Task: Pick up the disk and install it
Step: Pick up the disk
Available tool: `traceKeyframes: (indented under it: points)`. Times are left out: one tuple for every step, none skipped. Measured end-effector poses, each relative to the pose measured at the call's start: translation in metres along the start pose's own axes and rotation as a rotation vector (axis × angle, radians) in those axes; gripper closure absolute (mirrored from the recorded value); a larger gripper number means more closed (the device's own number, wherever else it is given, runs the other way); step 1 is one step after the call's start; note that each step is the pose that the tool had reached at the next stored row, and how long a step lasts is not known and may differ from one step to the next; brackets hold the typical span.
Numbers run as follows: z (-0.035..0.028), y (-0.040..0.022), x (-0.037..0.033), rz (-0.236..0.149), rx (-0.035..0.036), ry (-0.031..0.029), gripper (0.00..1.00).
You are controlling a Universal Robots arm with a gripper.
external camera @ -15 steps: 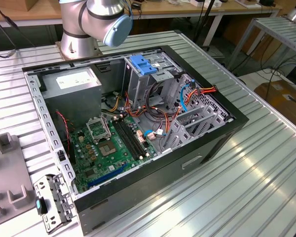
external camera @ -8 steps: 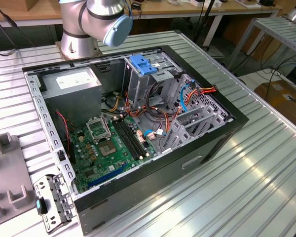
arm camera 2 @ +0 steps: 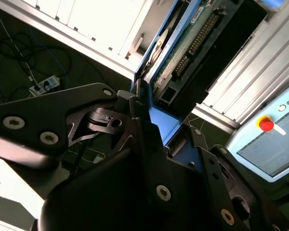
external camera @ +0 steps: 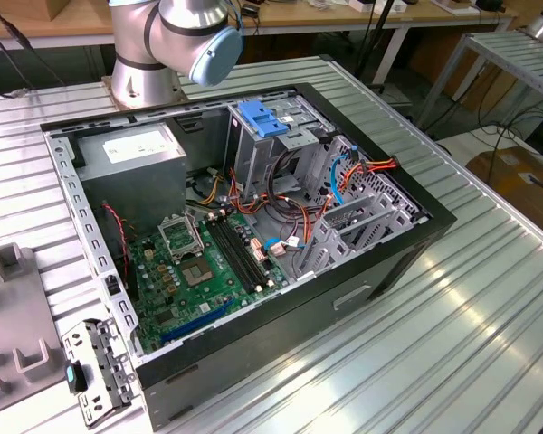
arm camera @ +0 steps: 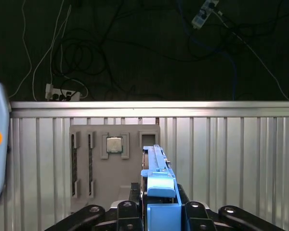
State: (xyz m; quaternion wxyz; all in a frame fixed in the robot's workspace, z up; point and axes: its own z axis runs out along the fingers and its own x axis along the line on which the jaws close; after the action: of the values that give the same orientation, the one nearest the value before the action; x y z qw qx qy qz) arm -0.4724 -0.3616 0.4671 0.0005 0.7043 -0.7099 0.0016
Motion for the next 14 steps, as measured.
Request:
traceKeyframes:
  points:
    - [-0.0013,0.0000,0.0000,0.000,-0.0001,0.0000,0.63]
    - [-0.0027,0.0000,0.0000,0.000,-0.0002,-0.0001,0.63]
    - [-0.0040,0.0000,0.0000,0.000,-0.0003,0.0000,0.63]
    - [-0.0061,0.0000,0.0000,0.000,-0.0005,0.0000,0.63]
    - [-0.0082,0.0000,0.0000,0.000,-0.0006,0.0001,0.63]
    - [-0.0105,0.0000,0.0000,0.000,-0.0008,0.0001,0.63]
    - [-0.0118,0.0000,0.0000,0.000,-0.0009,0.0001,0.63]
    - [-0.0132,0.0000,0.0000,0.000,-0.0010,0.0001,0.63]
    - [-0.0150,0.0000,0.0000,0.000,-0.0011,0.0001,0.63]
    - [-0.0162,0.0000,0.0000,0.000,-0.0012,0.0001,0.63]
    - [-0.0181,-0.0001,0.0000,0.000,-0.0013,0.0002,0.63]
    - [-0.0191,-0.0001,0.0001,0.000,-0.0014,0.0003,0.63]
    - [-0.0207,-0.0001,0.0001,0.000,-0.0014,0.0004,0.63]
    - [-0.0219,-0.0001,0.0001,0.000,-0.0016,0.0004,0.63]
